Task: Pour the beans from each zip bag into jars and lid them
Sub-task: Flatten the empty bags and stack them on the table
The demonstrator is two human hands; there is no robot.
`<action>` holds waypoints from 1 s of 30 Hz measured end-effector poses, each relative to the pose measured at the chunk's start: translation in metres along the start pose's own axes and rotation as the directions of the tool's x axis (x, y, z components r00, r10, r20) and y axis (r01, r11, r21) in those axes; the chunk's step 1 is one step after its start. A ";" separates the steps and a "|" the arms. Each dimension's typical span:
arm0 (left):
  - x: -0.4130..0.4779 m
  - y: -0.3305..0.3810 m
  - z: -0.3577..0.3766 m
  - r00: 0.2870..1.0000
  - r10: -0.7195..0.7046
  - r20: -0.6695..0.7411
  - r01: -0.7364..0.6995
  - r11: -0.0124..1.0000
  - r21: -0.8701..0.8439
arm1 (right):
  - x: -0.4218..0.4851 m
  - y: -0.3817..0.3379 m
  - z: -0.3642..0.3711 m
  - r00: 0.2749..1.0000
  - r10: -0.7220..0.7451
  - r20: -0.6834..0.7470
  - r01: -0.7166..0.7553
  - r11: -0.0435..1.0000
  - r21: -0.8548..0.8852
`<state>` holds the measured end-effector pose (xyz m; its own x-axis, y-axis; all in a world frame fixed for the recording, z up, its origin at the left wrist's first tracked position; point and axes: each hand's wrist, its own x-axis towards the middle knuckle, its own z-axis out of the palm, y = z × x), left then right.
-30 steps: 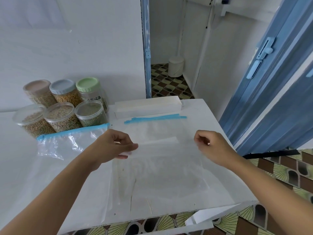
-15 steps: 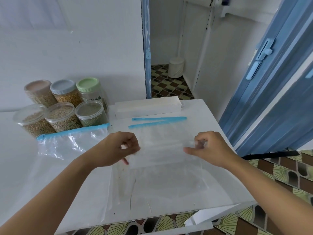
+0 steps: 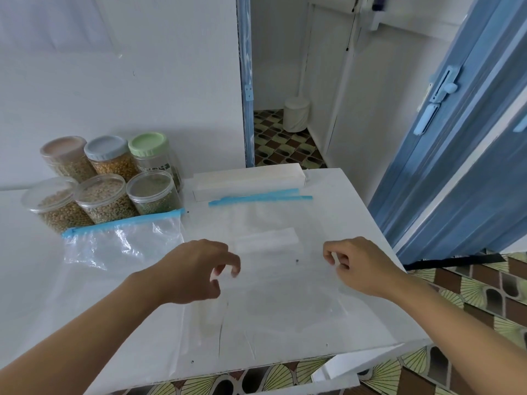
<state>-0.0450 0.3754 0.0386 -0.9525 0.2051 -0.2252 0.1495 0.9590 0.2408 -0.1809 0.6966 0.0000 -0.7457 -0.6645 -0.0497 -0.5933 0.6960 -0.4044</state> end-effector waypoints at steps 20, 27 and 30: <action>0.012 -0.008 0.055 0.943 0.081 0.323 -0.071 0.997 -0.041 | -0.017 0.036 0.024 0.951 -0.064 0.303 0.012 0.985 0.170; 0.030 -0.017 0.061 0.924 -0.376 -0.064 0.332 0.876 -0.350 | -0.003 0.027 0.030 0.933 0.358 0.026 -0.338 0.853 0.397; 0.037 -0.016 0.059 0.886 -0.459 0.065 0.451 0.822 -0.348 | 0.003 0.020 0.025 0.835 0.525 0.164 -0.487 0.566 0.665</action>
<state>-0.0672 0.3789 -0.0290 -0.8952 -0.2459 -0.3716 -0.3994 0.8127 0.4244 -0.1874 0.7018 -0.0316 -0.8843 -0.2342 -0.4040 0.2288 0.5370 -0.8120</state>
